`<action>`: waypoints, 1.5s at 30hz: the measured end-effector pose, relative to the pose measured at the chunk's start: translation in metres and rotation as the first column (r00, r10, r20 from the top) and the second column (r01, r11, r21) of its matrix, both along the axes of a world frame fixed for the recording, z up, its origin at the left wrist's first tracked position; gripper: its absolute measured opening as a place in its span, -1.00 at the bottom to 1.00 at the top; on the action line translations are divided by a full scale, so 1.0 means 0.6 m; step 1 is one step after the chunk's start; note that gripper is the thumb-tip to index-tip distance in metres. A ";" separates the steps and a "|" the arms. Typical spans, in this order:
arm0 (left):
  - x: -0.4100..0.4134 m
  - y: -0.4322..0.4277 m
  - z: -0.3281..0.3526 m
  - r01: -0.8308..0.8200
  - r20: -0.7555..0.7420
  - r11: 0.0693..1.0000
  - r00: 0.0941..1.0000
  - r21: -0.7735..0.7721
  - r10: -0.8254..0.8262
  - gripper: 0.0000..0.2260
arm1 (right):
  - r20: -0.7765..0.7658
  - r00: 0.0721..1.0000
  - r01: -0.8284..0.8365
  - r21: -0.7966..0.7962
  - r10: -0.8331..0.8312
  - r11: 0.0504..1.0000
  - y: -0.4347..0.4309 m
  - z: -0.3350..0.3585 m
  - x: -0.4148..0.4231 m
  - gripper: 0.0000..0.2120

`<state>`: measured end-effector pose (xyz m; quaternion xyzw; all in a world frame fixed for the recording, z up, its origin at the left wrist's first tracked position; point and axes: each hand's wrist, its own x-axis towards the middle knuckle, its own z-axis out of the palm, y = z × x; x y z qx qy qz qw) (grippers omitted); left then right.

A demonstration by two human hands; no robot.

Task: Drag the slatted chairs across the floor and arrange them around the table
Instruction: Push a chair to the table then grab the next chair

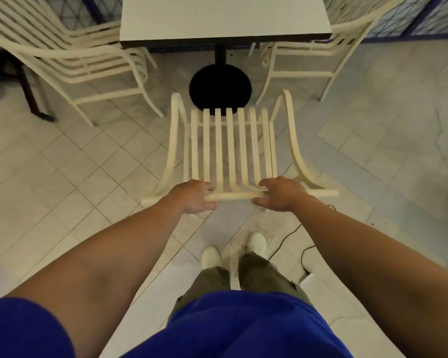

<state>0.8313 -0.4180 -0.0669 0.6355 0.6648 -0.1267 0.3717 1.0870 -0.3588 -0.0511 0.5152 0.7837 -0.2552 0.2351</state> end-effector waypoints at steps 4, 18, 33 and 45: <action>-0.001 0.004 -0.013 0.030 -0.037 0.998 0.999 -0.046 -0.031 -0.46 | 0.063 0.998 -0.026 -0.013 0.027 1.000 0.011 -0.013 0.023 -0.43; -0.020 0.014 -0.038 0.052 -0.160 0.988 0.984 -0.145 -0.075 -0.33 | 0.078 0.973 -0.211 -0.078 0.217 0.974 0.056 -0.062 0.041 -0.37; -0.074 0.066 -0.039 0.006 -0.175 0.998 0.984 -0.061 -0.017 -0.35 | 0.046 0.966 -0.245 -0.140 0.254 0.959 0.128 -0.061 -0.016 -0.33; -0.136 0.160 -0.031 0.087 -0.125 0.993 0.987 -0.078 -0.096 -0.33 | 0.073 0.987 -0.137 -0.086 0.144 0.987 0.199 -0.064 -0.077 -0.37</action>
